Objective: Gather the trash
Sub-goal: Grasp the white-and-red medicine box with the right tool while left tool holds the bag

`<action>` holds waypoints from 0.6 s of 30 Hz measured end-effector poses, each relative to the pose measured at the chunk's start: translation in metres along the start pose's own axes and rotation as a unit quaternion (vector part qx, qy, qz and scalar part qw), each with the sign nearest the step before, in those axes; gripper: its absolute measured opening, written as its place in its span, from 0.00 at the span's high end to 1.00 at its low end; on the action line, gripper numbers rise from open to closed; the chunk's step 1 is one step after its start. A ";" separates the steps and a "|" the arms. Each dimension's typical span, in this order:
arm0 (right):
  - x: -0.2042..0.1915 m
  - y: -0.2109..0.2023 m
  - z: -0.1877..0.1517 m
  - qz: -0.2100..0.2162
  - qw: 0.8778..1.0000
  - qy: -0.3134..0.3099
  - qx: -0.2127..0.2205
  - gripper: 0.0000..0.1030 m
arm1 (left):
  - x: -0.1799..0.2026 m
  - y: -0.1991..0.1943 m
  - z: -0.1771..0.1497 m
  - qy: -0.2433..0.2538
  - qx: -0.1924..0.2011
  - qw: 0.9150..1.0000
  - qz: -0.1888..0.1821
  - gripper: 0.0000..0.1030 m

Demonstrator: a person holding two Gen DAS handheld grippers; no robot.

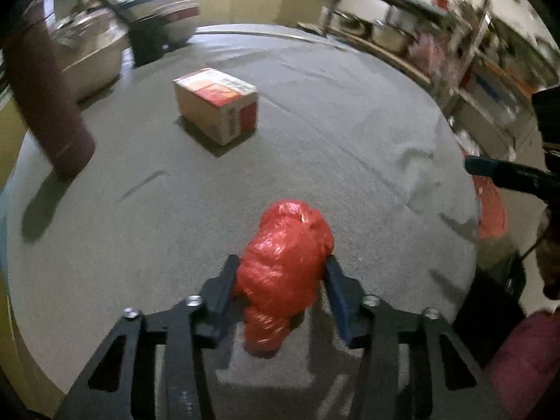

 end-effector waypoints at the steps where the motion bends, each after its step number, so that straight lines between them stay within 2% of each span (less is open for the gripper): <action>1: -0.004 0.005 0.006 0.003 1.000 -0.003 -0.002 0.33 | -0.003 -0.003 -0.002 -0.014 0.007 1.000 0.001 0.60; 8: -0.048 0.084 0.064 0.002 0.999 -0.026 -0.026 0.33 | -0.008 -0.029 -0.010 -0.081 0.055 0.995 0.031 0.61; 16: -0.084 0.172 0.105 -0.060 0.996 -0.041 -0.043 0.33 | -0.006 -0.066 -0.016 -0.136 0.073 0.981 0.118 0.61; 18: -0.087 0.191 0.109 -0.095 0.993 -0.045 -0.048 0.33 | -0.009 -0.072 -0.016 -0.154 0.073 0.977 0.131 0.61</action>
Point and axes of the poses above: each gripper's, at about its wrist camera, not at the fingertips, and y roughly the way its jaws point, x to its right, z to its top, the point moved 1 cm from there along y, roughly the way its jaws point, and after that the axes turned 9 degrees about y, right-handed, at the moved point
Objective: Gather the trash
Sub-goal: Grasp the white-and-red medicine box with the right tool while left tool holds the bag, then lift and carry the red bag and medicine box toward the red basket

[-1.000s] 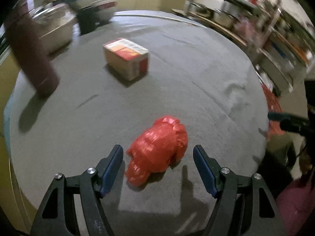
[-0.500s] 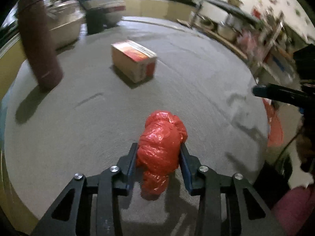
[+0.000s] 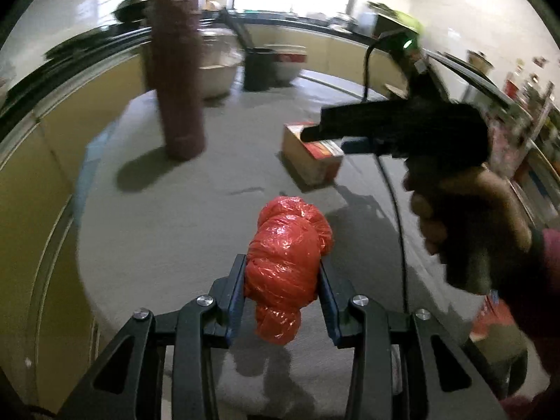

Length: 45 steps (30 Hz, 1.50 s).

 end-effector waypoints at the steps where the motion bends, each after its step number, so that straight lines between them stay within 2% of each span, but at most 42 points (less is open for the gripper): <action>1: 0.000 0.004 0.001 -0.011 1.000 0.000 0.000 0.33 | -0.002 -0.003 0.001 -0.009 -0.001 1.000 0.009 0.61; 3: -0.001 0.016 0.002 -0.031 0.999 -0.005 -0.006 0.34 | -0.004 -0.006 0.003 -0.014 0.000 1.000 0.022 0.61; 4: 0.000 0.020 0.001 -0.040 0.999 -0.005 -0.010 0.38 | -0.005 -0.006 0.004 -0.017 -0.001 0.999 0.030 0.61; 5: 0.002 0.022 -0.001 -0.044 0.999 -0.006 -0.014 0.48 | -0.004 -0.006 0.004 -0.019 -0.003 0.999 0.034 0.61; 8: 0.004 0.012 -0.007 -0.029 0.999 -0.018 -0.004 0.49 | -0.002 -0.008 0.004 -0.022 -0.001 0.999 0.040 0.61; 14: 0.024 -0.039 -0.034 0.002 0.999 -0.028 0.019 0.50 | 0.015 -0.008 0.005 -0.018 0.001 0.999 0.040 0.61; 21: 0.073 -0.110 -0.077 0.032 0.999 -0.009 0.042 0.49 | 0.054 -0.013 0.011 0.001 0.000 0.999 0.054 0.61; 34: 0.154 -0.220 -0.146 0.045 0.993 0.037 0.106 0.49 | 0.141 -0.028 0.024 0.069 0.015 0.993 0.095 0.61; 45: 0.194 -0.269 -0.179 0.038 0.986 0.051 0.153 0.49 | 0.208 -0.027 0.032 0.137 0.024 0.984 0.111 0.61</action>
Point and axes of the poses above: each gripper's, at about its wrist camera, not at the fingertips, and y roughly the way its jaws point, x to its right, z to its top, the point moved 1 cm from there along y, roughly the way its jaws point, and after that the axes turned 9 degrees about y, right-handed, at the moved point
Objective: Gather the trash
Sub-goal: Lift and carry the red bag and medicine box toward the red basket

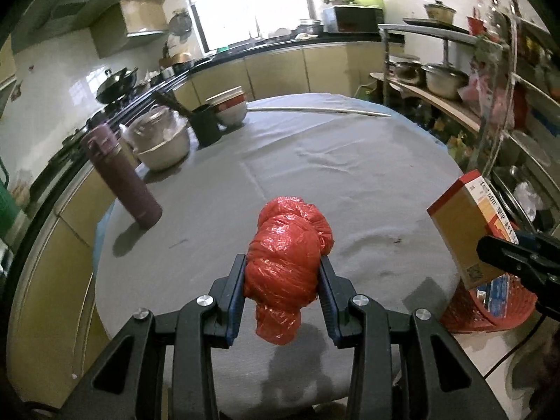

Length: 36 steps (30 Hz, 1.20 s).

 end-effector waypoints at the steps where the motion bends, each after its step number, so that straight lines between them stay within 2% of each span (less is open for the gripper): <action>1: 0.002 -0.002 -0.001 -0.004 1.000 -0.002 0.003 0.49 | 0.003 0.000 0.001 0.004 0.000 1.000 0.000 0.61; 21: 0.031 -0.013 -0.005 -0.018 0.999 0.037 0.006 0.49 | 0.033 0.011 0.009 0.035 -0.006 0.999 -0.014 0.61; 36: 0.016 -0.003 -0.012 -0.029 0.999 0.031 -0.010 0.49 | 0.027 0.017 -0.009 0.018 -0.012 0.999 -0.030 0.61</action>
Point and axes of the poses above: each gripper's, at about its wrist camera, not at the fingertips, and y roughly the way its jaws point, x to its right, z to its top, the point moved 1 cm from there along y, roughly the way its jaws point, and after that the axes turned 9 degrees about y, right-handed, at the moved point
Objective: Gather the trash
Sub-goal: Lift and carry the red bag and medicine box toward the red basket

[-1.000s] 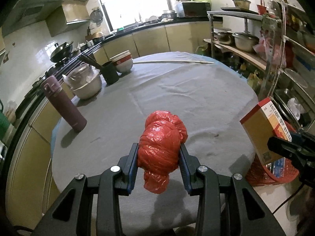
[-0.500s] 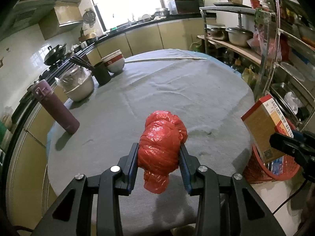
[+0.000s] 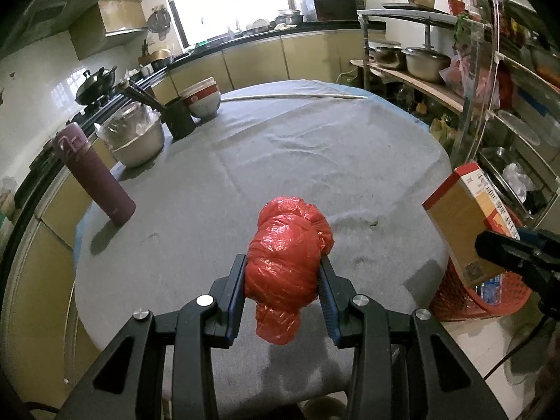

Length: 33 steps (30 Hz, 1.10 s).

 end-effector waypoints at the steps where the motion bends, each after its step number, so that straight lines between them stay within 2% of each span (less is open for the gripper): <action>1: -0.002 0.001 0.000 -0.001 1.000 -0.002 -0.001 0.49 | -0.001 0.000 -0.001 -0.002 0.000 1.000 0.000 0.61; 12: -0.011 0.004 -0.006 0.000 1.000 -0.007 -0.010 0.49 | -0.006 -0.002 -0.006 -0.014 0.000 1.000 -0.004 0.61; 33: 0.005 -0.010 -0.004 0.009 1.000 0.015 -0.002 0.49 | 0.011 -0.006 0.001 0.003 0.001 1.000 -0.002 0.61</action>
Point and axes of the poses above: each gripper's, at about its wrist camera, not at the fingertips, and y roughly the way its jaws point, x to its right, z to its top, the point moved 1 cm from there along y, roughly the way its jaws point, and after that the axes turned 9 degrees about y, right-handed, at the moved point
